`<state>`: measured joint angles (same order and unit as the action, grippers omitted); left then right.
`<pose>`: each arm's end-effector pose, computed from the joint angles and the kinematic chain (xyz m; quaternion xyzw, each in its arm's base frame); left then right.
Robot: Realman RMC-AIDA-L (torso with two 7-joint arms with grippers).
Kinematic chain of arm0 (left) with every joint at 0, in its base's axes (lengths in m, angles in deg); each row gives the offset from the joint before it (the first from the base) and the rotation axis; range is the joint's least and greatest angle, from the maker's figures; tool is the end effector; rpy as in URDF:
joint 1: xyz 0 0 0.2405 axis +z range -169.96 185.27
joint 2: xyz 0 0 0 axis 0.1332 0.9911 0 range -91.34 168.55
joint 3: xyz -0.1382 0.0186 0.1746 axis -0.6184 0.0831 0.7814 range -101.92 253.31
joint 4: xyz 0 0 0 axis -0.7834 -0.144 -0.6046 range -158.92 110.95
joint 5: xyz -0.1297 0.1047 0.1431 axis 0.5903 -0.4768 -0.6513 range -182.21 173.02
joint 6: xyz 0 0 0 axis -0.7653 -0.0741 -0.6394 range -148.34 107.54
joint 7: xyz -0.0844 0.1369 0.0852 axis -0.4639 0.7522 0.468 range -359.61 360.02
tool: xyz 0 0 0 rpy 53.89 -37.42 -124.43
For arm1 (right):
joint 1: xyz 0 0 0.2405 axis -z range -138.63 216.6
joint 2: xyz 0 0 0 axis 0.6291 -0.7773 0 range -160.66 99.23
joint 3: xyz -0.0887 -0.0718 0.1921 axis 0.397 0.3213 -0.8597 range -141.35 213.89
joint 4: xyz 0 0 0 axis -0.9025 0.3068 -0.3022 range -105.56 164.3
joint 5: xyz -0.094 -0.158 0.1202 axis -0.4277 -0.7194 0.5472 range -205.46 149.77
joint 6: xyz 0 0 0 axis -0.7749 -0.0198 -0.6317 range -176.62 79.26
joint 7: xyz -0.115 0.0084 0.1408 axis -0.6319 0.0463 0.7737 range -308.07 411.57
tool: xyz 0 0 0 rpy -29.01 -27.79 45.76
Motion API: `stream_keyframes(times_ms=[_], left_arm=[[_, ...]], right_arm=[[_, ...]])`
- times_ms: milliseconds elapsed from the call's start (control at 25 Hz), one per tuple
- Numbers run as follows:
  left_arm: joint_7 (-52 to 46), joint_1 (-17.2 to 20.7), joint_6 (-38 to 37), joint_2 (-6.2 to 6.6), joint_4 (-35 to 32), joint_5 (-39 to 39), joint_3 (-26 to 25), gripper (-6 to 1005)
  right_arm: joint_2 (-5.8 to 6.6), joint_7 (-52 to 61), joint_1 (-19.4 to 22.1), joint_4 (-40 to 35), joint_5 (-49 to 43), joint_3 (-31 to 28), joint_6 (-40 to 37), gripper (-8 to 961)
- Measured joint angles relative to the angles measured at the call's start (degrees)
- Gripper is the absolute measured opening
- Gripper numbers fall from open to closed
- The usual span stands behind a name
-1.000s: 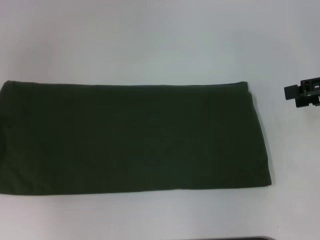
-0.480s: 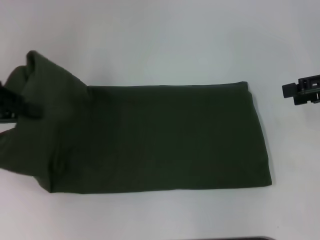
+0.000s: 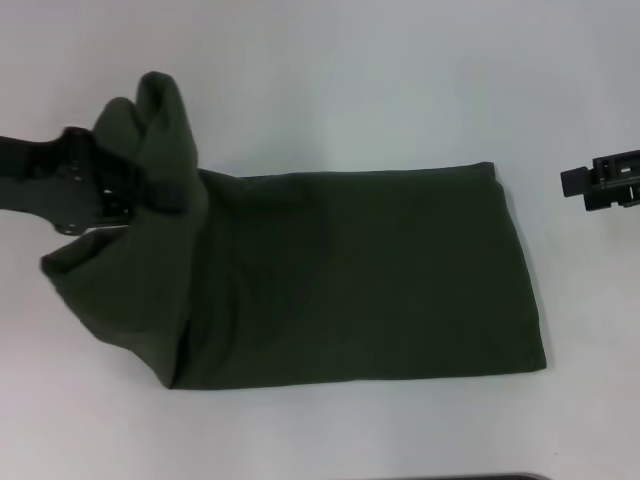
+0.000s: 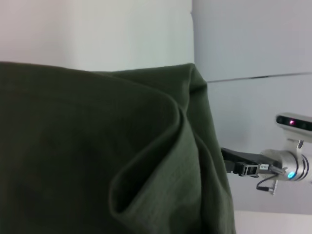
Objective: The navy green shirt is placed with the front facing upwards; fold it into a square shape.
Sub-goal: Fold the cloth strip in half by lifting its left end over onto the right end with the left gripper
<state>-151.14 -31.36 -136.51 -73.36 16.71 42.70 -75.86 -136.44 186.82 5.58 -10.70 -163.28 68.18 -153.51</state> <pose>-0.2060 0.3070 0.0429 0.7144 0.6727 0.1338 0.1387 0.2768 0.3179 0.0720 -0.7775 0.6199 0.1033 0.0240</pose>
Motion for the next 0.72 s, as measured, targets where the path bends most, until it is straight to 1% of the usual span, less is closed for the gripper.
stream_keyframes(times_ms=[40,80,240,440,720], left_arm=[[-0.12,-0.13,0.07,-0.64,0.76,0.00,0.20,37],[-0.46,-0.39,0.21,-1.70,2.22,0.01,0.55,37],[-1.47,-1.46,0.41,-4.12,5.23,0.15,2.28,37],[-2.71,-3.81,0.75,-6.20,7.08,0.40,4.75,36],[-3.55,-7.87,1.38,-8.46,7.59,0.50,6.18,41]], right_arm=[[-0.01,0.04,-0.03,0.00,0.00,0.02,0.03,804],[-0.01,0.06,-0.05,0.00,0.00,0.04,0.05,804],[-0.11,0.10,-0.15,0.00,0.00,0.40,0.07,803],[-0.20,0.11,-0.32,0.00,0.00,0.81,0.07,802],[-0.27,0.11,-0.47,0.40,0.00,0.91,0.19,800]])
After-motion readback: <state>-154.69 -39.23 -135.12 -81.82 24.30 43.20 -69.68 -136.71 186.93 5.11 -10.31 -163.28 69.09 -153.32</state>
